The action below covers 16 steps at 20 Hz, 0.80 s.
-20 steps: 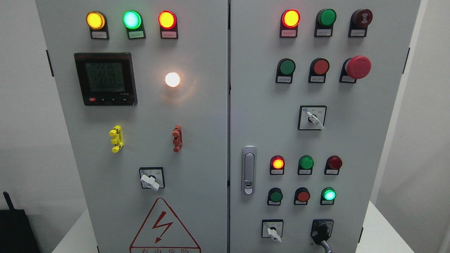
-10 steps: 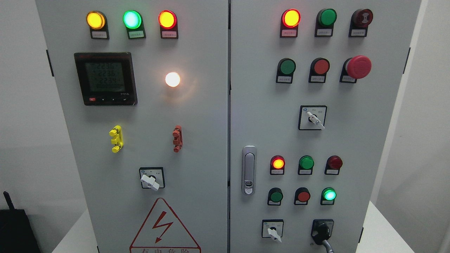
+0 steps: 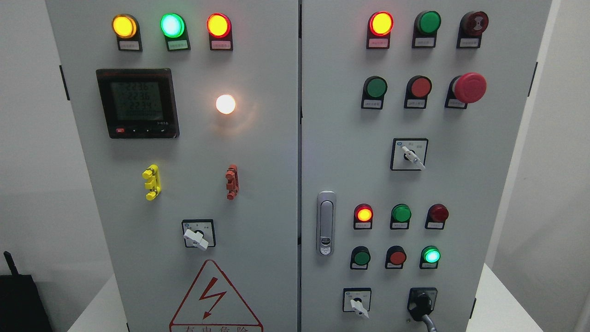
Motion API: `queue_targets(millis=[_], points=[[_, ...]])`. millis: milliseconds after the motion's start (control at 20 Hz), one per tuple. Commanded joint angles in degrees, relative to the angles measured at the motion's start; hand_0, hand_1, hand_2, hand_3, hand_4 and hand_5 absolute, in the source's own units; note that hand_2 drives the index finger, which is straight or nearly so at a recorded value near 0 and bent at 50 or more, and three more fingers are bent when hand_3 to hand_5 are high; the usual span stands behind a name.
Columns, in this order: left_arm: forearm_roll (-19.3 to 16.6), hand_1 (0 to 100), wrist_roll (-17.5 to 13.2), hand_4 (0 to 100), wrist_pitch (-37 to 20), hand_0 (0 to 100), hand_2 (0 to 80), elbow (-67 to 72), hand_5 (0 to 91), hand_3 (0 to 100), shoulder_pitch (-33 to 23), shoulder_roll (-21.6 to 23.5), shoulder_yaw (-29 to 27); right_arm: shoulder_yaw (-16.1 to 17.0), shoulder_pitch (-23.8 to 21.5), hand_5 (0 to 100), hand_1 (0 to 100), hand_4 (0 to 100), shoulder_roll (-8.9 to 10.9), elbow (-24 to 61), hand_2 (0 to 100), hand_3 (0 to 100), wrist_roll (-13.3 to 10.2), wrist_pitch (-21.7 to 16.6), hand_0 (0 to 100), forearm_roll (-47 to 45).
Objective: Trip black knob to open circuit
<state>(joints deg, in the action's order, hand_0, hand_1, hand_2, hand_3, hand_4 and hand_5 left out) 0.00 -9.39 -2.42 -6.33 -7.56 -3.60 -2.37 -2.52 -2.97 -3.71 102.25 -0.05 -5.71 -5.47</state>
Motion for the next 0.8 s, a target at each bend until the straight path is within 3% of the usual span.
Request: queue_targets(millis=[0,750], points=[[-1.3,39,0.0,0,0.2,12,0.0,0.0,0.0,0,0.0,0.0,0.0,-0.2,0.0,100,0,100,-0.07,0.1,0,100,0.1,0.0,0,-0.1],[-1.3,39,0.0,0,0.2,12,0.0,0.0,0.0,0,0.0,0.0,0.0,0.6,-0.3,100,0,100,0.19,-0.1,0,100,0.1,-0.1,0,-0.1]])
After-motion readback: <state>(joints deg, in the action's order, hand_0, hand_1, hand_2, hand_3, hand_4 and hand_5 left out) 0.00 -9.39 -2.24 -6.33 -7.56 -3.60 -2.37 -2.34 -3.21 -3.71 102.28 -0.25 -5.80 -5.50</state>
